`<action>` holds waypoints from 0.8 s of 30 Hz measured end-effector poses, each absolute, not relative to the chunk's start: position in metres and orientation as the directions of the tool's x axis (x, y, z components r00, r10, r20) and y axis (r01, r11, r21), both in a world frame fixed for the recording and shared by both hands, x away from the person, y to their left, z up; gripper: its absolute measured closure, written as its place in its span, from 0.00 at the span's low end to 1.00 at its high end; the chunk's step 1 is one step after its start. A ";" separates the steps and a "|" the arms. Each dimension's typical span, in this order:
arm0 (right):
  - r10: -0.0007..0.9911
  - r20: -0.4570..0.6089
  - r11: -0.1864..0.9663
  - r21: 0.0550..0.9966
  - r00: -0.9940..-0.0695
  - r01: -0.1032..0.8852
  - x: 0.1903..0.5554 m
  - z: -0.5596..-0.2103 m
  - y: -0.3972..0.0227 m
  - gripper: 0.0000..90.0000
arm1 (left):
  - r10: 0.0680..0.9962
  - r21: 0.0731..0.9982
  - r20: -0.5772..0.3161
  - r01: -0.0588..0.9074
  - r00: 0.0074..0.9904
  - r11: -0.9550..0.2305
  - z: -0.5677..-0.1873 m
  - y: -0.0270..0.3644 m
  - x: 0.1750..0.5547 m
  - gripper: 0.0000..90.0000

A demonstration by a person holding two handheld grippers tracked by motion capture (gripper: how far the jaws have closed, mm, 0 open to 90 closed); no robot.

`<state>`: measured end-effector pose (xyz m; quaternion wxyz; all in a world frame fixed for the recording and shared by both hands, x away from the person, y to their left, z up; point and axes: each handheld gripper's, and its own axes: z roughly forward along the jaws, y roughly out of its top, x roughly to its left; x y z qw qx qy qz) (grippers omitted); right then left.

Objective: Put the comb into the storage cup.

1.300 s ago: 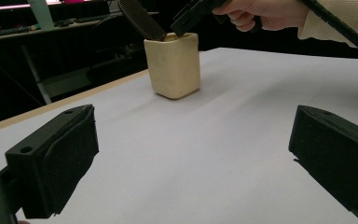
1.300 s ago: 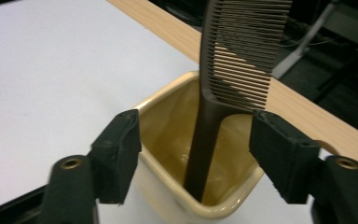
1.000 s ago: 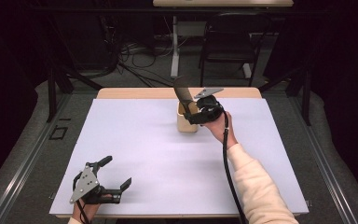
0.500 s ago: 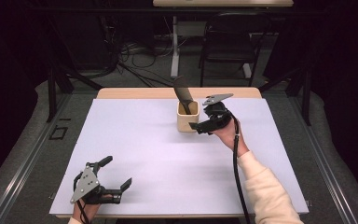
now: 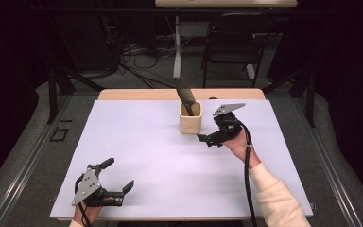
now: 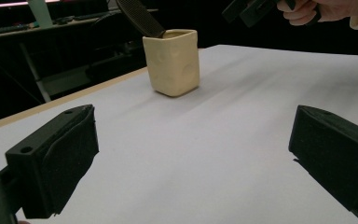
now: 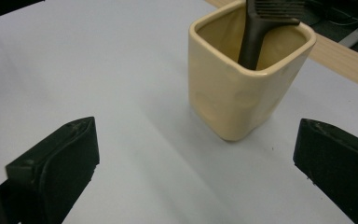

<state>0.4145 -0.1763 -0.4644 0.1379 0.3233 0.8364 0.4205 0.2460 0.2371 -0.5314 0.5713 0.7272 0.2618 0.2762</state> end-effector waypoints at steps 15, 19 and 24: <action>0.655 0.031 0.447 0.789 -0.755 0.421 0.388 -0.469 -0.195 0.00 | 0.697 0.974 0.103 0.070 0.710 -0.215 -0.532 0.237 0.246 0.01; 0.663 0.028 0.448 0.786 -0.748 0.427 0.379 -0.471 -0.200 0.00 | 0.699 0.974 0.101 0.071 0.708 -0.213 -0.532 0.237 0.246 0.01; 0.666 0.015 0.457 0.782 -0.746 0.423 0.368 -0.472 -0.205 0.00 | 0.696 0.974 0.103 0.070 0.710 -0.216 -0.532 0.236 0.247 0.02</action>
